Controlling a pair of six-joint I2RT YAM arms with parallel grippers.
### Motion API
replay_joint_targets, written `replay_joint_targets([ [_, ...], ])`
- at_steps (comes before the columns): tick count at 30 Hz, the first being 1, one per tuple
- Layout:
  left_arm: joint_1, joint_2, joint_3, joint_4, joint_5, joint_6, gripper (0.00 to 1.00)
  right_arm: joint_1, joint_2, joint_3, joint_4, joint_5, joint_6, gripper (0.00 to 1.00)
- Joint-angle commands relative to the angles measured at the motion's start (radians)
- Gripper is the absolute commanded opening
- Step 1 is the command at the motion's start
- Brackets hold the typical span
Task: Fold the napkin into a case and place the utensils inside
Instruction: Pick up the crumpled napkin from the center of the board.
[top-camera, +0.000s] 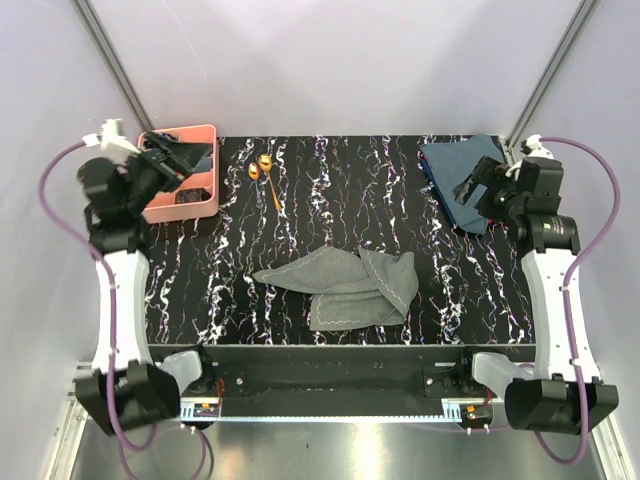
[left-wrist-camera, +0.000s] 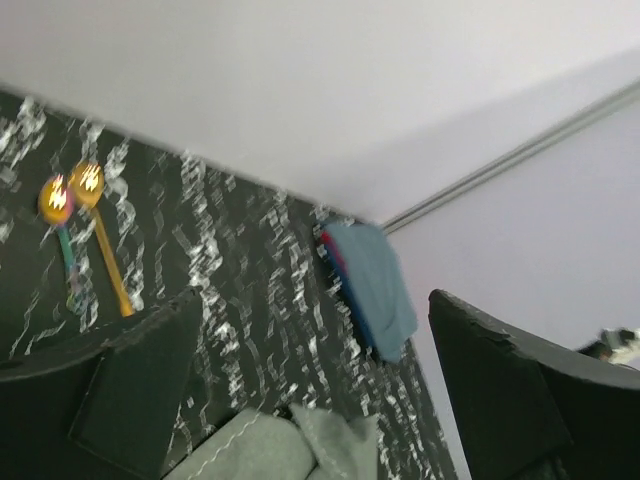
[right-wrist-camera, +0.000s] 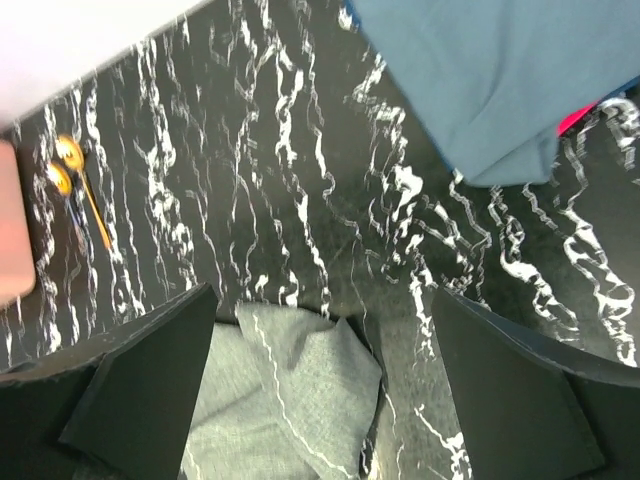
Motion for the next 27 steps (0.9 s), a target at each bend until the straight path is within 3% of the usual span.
replay_joint_targets([
  [1, -0.171, 0.09, 0.075, -0.174, -0.06, 0.139, 0.99, 0.065, 0.044, -0.033, 0.001, -0.113, -0.047, 1.0],
  [2, -0.32, 0.09, 0.096, -0.266, -0.138, 0.259, 0.99, 0.112, 0.053, -0.074, 0.012, -0.097, -0.052, 1.0],
  [3, -0.402, 0.087, 0.089, -0.285, -0.291, 0.304, 0.99, 0.219, 0.068, -0.084, 0.014, -0.063, -0.055, 1.0],
  [5, -0.603, 0.078, 0.023, -0.302, -0.411, 0.372, 0.98, 0.318, 0.152, -0.089, 0.011, 0.0, -0.055, 1.0],
  [9, -0.811, 0.098, -0.113, -0.324, -0.687, 0.353, 0.88, 0.514, 0.291, -0.086, 0.063, 0.103, -0.018, 1.0],
  [10, -0.826, 0.099, -0.141, -0.334, -0.72, 0.318, 0.84, 0.565, 0.35, -0.08, 0.084, 0.135, -0.011, 0.98],
  [12, -0.839, 0.089, -0.216, -0.359, -0.792, 0.282, 0.79, 0.584, 0.413, -0.057, 0.109, 0.12, 0.0, 0.8],
  [15, -0.839, 0.04, -0.293, -0.399, -0.883, 0.244, 0.78, 0.61, 0.544, -0.037, 0.146, 0.126, 0.009, 0.66],
  [19, -0.837, 0.006, -0.36, -0.459, -0.992, 0.118, 0.86, 0.633, 0.692, -0.004, 0.19, 0.132, -0.011, 0.66],
  [24, -0.836, 0.096, -0.373, -0.518, -0.989, -0.002, 0.91, 0.637, 0.752, 0.011, 0.227, 0.193, -0.03, 0.66],
  [25, -0.836, 0.119, -0.371, -0.52, -0.984, -0.031, 0.99, 0.636, 0.775, 0.017, 0.233, 0.181, -0.037, 0.66],
  [27, -0.823, 0.192, -0.356, -0.52, -0.949, -0.037, 0.99, 0.636, 0.798, 0.037, 0.232, 0.179, -0.044, 0.66],
])
